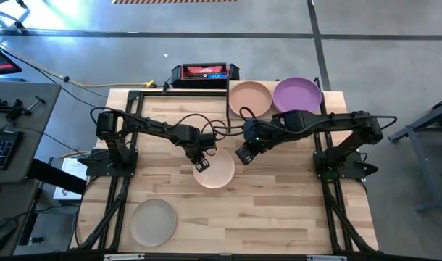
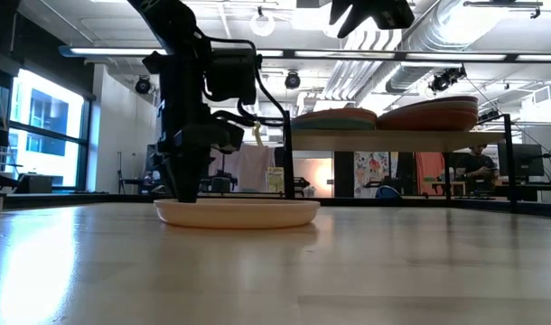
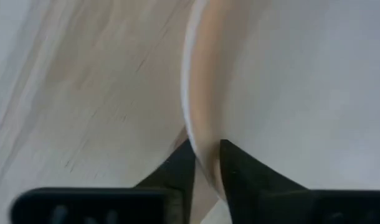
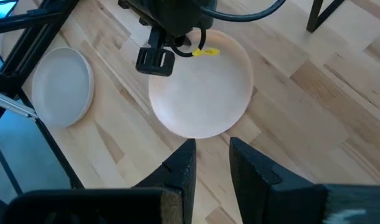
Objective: Place and stack plates onto a shelf
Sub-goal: Stack the white plate on top of the brown plate on the shelf
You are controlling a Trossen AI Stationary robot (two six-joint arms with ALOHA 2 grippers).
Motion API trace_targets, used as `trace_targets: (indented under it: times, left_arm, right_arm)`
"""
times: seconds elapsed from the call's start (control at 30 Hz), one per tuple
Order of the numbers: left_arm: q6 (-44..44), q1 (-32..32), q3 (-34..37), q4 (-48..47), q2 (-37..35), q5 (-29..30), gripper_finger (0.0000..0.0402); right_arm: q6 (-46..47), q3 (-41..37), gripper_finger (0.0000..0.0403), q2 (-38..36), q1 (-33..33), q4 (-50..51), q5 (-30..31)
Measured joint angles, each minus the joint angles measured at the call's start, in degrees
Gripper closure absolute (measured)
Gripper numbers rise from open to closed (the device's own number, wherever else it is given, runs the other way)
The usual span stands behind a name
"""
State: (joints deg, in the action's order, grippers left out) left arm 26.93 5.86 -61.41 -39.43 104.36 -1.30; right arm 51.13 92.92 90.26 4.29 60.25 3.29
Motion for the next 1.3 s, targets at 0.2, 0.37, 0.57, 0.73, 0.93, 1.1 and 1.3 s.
trace_targets:
  times: [0.2,0.37,0.57,0.73,0.93,1.1,1.3]
  left_arm:
    - [-0.47,-0.1,-0.09,0.21,0.0,-0.7,0.0393]
    - [-1.92,-0.92,-0.22,-0.34,-0.34,-1.16,0.0398]
    - [-2.79,-2.21,-1.75,-1.35,-2.15,-0.96,0.04]
    - [-2.76,-2.23,-1.75,-2.14,-6.23,0.01,0.04]
    - [-2.56,-1.39,-1.79,-2.94,-12.97,2.47,0.0401]
    - [-1.5,-0.33,-1.79,-3.04,-18.32,4.9,0.0401]
    - [-0.57,1.06,-1.81,-3.2,-21.85,6.91,0.0401]
  right_arm:
    - [-0.11,0.0,0.0327,0.0,0.0,0.15,0.0]
    - [-0.11,0.0,0.0327,0.0,0.0,0.7,0.28]
    - [1.92,0.0,0.0327,0.0,-0.01,2.18,2.74]
    - [2.49,0.0,0.0327,0.0,-0.15,3.2,2.69]
    - [2.42,0.0,0.0327,0.03,-0.28,3.37,2.84]
    - [2.39,0.0,0.0327,1.32,-0.28,2.61,5.56]
    - [0.91,0.0,0.0327,4.92,-0.26,-0.56,5.66]
